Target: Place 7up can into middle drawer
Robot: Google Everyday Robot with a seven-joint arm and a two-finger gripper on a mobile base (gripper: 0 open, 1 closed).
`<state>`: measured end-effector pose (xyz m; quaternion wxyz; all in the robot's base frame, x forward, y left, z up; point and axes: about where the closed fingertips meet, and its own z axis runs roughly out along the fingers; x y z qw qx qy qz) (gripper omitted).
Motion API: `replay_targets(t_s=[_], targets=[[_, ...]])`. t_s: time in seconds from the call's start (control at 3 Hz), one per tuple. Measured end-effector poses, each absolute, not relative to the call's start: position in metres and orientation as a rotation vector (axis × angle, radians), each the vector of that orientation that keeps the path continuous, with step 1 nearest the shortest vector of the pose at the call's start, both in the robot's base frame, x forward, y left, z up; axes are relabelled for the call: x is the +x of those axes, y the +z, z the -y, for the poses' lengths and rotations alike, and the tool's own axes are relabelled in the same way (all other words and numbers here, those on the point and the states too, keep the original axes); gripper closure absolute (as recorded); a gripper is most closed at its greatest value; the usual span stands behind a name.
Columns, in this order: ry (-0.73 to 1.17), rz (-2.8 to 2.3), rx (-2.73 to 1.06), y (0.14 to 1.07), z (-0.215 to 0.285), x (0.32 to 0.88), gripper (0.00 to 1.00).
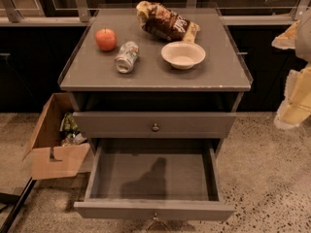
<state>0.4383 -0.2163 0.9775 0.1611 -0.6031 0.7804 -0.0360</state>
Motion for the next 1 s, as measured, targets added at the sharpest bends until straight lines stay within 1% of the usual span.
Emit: replay_targets(t_s=[0.67, 1.0], targets=[[-0.097, -2.22, -1.659, 0.978, 0.215, 0.443, 0.0], [-0.06, -2.241, -1.491, 0.971, 0.208, 0.452, 0.0]])
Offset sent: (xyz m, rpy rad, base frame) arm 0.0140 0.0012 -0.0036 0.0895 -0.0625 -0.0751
